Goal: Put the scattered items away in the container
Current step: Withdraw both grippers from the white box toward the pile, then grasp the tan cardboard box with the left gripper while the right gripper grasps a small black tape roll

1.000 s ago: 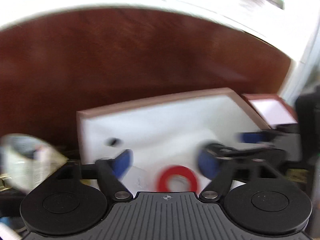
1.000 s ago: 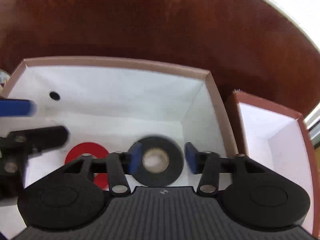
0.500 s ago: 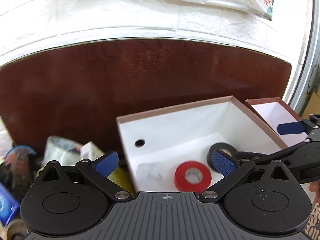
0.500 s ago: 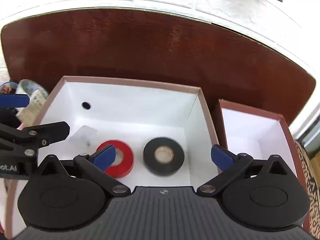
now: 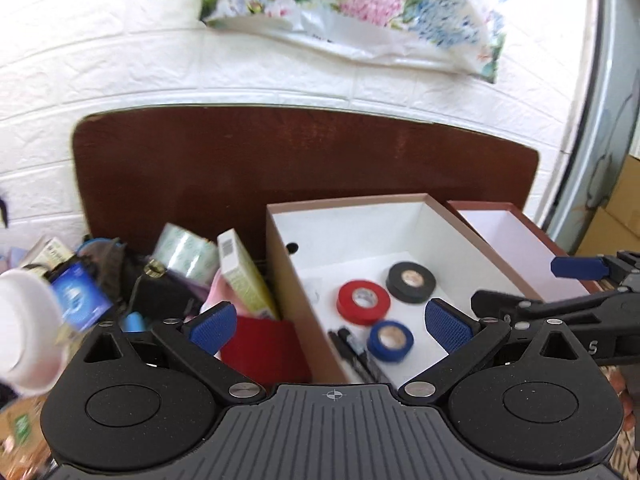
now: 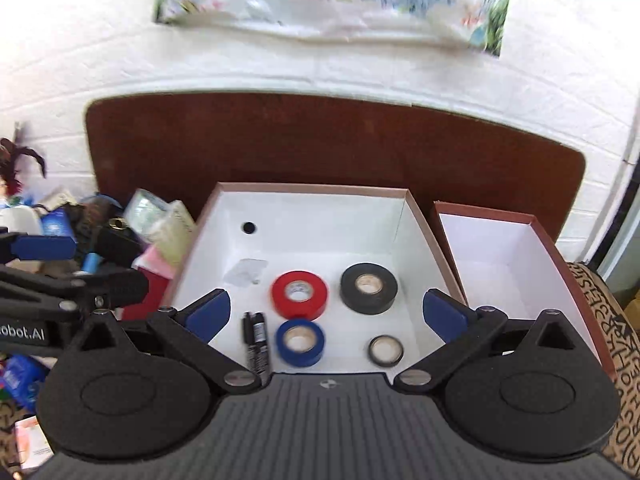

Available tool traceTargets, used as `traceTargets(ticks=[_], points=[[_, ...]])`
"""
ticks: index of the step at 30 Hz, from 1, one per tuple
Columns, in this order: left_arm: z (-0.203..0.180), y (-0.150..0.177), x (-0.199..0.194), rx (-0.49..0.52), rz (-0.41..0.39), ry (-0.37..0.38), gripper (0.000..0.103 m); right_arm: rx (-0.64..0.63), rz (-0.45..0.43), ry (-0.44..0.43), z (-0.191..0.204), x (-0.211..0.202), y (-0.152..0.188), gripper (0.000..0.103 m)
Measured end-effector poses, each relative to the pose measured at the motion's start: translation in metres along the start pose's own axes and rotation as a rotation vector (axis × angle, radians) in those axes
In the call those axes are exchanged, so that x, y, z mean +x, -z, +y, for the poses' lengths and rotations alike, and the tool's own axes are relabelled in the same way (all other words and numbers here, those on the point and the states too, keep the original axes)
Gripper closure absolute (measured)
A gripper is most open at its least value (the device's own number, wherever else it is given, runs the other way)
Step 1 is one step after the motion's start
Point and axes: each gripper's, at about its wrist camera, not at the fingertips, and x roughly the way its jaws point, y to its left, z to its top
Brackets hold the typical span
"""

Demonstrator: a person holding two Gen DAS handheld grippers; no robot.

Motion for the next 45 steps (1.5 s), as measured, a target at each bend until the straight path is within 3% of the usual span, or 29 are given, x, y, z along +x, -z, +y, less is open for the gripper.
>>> traceTargets(ticks=[6, 12, 15, 21, 26, 35, 40, 45], points=[[0.020, 0.046, -0.064, -0.010, -0.025, 0.029, 0.000, 0.012, -0.084, -0.052, 0.036, -0.058, 0.035, 0.001], [0.041, 0.109, -0.111, -0.017, -0.010, -0.012, 0.000, 0.016, -0.119, -0.107, 0.081, -0.097, 0.079, 0.000], [0.056, 0.137, -0.124, -0.050, 0.021, -0.018, 0.000, -0.009, -0.105, -0.129, 0.106, -0.104, 0.102, 0.000], [0.083, 0.188, -0.143, -0.008, 0.065, -0.091, 0.000, -0.018, -0.048, -0.134, 0.141, -0.107, 0.153, 0.000], [0.109, 0.224, -0.139, -0.151, 0.163, -0.057, 0.001, -0.013, 0.076, -0.128, 0.151, -0.091, 0.186, 0.001], [0.093, 0.233, -0.132, -0.173, 0.175, 0.058, 0.006, -0.008, 0.056, -0.128, 0.153, -0.085, 0.173, 0.007], [0.093, 0.229, -0.119, -0.263, 0.208, 0.047, 0.015, -0.013, 0.086, -0.157, 0.159, -0.067, 0.168, 0.014], [0.097, 0.237, -0.120, -0.223, 0.211, -0.018, 0.017, -0.066, 0.138, -0.148, 0.164, -0.054, 0.177, 0.020]])
